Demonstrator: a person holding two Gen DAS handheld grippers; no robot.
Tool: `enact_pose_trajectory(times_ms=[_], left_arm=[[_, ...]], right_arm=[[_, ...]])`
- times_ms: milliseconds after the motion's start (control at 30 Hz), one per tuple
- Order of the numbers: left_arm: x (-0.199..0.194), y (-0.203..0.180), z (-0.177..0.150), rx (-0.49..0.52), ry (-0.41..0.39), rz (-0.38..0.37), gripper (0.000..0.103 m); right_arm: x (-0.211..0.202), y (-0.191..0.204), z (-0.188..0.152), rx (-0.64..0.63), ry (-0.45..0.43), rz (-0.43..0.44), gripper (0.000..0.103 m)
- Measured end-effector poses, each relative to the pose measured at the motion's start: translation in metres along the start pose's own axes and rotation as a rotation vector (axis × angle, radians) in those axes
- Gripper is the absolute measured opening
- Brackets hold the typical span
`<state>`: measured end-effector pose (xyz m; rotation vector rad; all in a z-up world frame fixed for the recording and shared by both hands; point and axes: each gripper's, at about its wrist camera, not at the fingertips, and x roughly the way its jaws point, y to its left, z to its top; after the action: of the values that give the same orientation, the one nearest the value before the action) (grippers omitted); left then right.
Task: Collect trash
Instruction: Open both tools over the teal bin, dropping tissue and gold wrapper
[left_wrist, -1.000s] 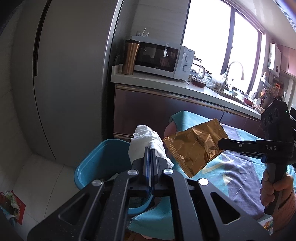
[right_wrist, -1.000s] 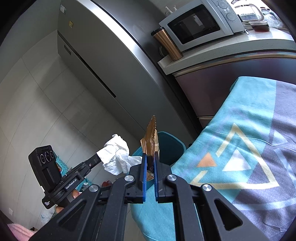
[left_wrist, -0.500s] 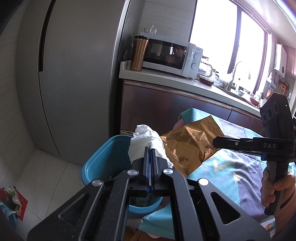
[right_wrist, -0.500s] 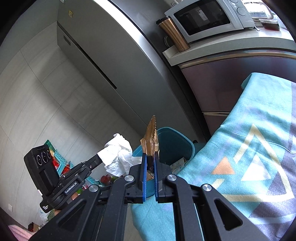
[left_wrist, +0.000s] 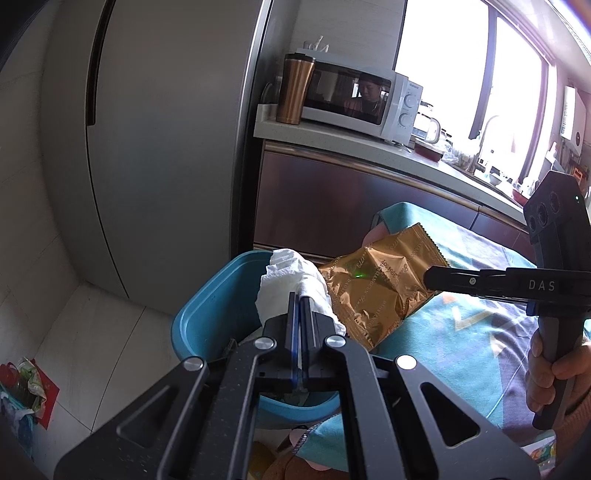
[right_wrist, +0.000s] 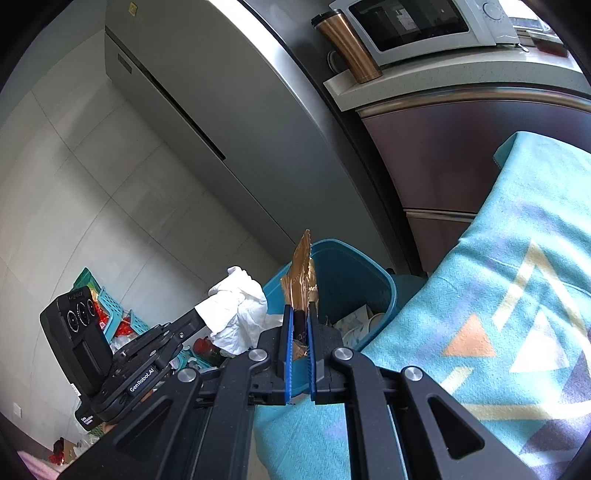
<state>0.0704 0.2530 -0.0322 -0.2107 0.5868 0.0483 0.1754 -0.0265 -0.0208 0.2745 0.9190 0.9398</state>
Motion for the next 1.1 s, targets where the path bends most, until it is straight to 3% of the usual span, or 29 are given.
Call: enact_pose_trajectory(times_ms=[600, 967, 1100], left_arm=[[0.03, 0.01, -0.012, -0.028, 0.064, 0.027, 0.001], [0.059, 0.018, -0.022, -0.049, 0.126, 0.035, 0.002], [0.073, 0.019, -0.026, -0.05, 0.149, 0.044, 0.002]], right_arm=[[0.041, 0.005, 0.007, -0.008, 0.068, -0.041, 0.006], [0.084, 0.011, 0.009, -0.031, 0.156, -0.079, 0.006], [0.092, 0.011, 0.008, -0.021, 0.181, -0.089, 0.011]])
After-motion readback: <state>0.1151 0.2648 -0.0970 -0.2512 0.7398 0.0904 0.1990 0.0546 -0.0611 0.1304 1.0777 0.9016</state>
